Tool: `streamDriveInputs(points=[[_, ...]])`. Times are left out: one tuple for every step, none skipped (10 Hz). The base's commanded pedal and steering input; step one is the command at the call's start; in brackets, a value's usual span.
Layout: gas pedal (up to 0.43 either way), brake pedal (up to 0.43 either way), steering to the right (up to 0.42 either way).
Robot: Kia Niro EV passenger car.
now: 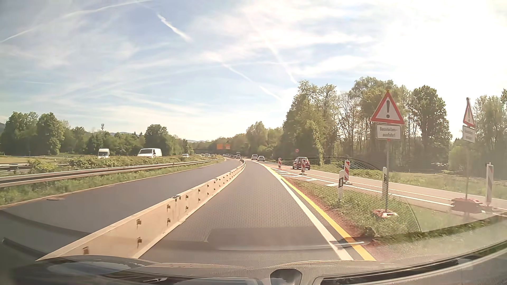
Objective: Follow the waypoints while adhering to traffic rules and regulations
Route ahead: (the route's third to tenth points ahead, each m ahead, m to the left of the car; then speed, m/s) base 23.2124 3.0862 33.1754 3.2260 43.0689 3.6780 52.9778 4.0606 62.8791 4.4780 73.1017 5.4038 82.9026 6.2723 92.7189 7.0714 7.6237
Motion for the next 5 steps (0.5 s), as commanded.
streamDriveInputs(points=[[0.047,0.0,-0.001],[0.047,0.0,-0.002],[0.047,0.0,-0.001],[0.047,0.0,-0.001],[0.039,0.0,-0.001]])
